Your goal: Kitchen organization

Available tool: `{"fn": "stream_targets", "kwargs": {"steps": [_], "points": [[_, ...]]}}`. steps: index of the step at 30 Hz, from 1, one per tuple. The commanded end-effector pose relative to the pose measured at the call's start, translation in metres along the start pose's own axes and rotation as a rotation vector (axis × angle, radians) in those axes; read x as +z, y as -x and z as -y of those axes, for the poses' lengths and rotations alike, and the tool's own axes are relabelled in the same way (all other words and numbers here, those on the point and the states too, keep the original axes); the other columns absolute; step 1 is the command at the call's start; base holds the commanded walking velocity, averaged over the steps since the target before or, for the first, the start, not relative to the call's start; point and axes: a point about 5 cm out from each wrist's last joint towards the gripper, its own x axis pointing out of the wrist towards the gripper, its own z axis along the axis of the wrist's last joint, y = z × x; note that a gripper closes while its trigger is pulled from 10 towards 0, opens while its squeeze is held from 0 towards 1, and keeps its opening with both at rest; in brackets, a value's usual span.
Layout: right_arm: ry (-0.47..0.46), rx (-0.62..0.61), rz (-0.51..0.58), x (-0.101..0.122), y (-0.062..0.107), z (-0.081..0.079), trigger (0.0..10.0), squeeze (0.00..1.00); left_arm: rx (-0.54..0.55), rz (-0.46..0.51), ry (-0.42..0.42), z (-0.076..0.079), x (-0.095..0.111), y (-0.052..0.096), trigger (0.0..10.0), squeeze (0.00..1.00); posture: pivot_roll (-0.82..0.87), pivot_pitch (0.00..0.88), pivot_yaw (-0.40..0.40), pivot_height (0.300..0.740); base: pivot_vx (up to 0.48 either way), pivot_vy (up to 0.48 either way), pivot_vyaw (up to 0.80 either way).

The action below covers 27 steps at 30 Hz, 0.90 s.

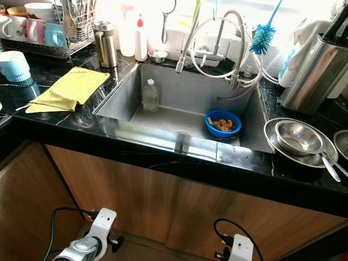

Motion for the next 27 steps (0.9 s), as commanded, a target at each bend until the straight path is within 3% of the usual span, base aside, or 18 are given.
{"fn": "stream_targets", "kwargs": {"steps": [1,27], "points": [[0.005,-0.002,0.012,0.0030,-0.0006,0.0008,10.0,0.00,-0.008,-0.001,0.010,0.0011,-0.0015,0.0001,10.0,0.00,0.12,0.040,-0.116,0.736,0.000,0.000,0.00],[0.003,-0.008,0.011,0.0033,-0.0008,0.0006,10.0,0.00,-0.010,-0.017,-0.028,0.0011,-0.0058,0.0007,10.0,0.00,0.12,0.045,-0.116,0.736,0.000,0.000,0.00]]}}
